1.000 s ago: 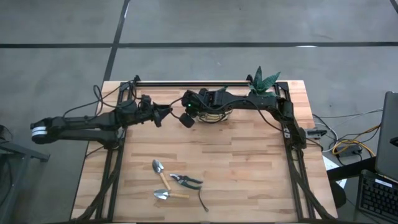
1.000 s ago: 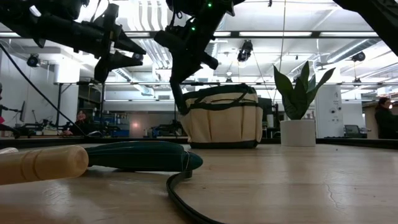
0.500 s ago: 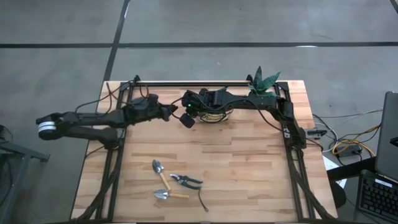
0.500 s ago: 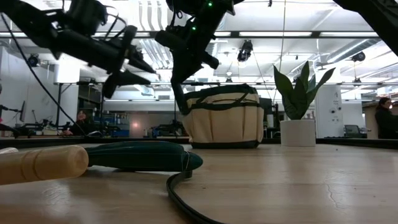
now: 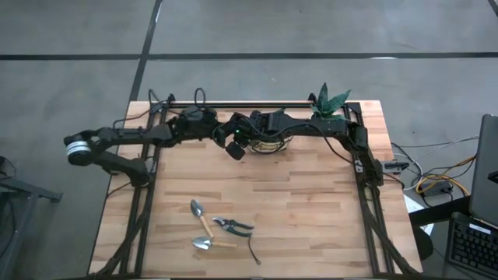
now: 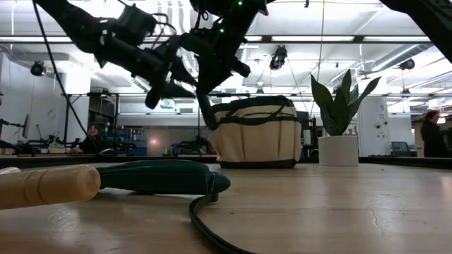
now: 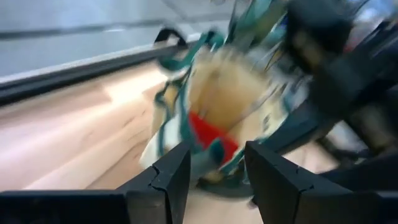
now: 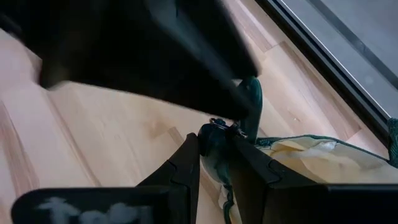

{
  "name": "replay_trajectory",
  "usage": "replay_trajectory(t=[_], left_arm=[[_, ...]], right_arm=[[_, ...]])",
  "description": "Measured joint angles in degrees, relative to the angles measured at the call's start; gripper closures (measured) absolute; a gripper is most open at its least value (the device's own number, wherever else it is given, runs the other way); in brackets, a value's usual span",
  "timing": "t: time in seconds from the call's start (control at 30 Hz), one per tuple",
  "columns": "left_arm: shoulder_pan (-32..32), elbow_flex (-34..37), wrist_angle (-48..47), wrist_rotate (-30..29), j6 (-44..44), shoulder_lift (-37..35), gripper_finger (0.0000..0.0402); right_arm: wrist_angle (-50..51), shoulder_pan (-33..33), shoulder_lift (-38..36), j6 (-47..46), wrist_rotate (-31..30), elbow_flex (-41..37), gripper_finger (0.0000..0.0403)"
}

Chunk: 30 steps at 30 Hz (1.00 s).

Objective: Pick & Place Garden tools in Gardening bag
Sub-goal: Put the top pruner into the left bag pocket

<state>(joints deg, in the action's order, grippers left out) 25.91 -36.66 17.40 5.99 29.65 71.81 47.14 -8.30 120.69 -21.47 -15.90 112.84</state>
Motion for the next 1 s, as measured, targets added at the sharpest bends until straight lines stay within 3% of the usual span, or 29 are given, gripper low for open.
replay_trajectory(t=[0.1, 0.47, 1.0], left_arm=[[0.14, -1.14, -4.14, 0.11, -2.69, 0.98, 0.0246], [0.40, -2.22, -3.10, 0.20, -9.11, 1.18, 0.0257], [0.58, -2.04, -1.09, 1.00, -11.58, 1.11, 0.0364]], right_arm=[[0.08, -0.08, -0.33, 0.00, 0.02, 0.00, 0.0337], [0.26, -0.10, -0.47, -0.44, 0.68, 0.00, 0.0337], [0.62, -0.13, -1.08, -0.38, 1.33, -0.02, 0.0337]])
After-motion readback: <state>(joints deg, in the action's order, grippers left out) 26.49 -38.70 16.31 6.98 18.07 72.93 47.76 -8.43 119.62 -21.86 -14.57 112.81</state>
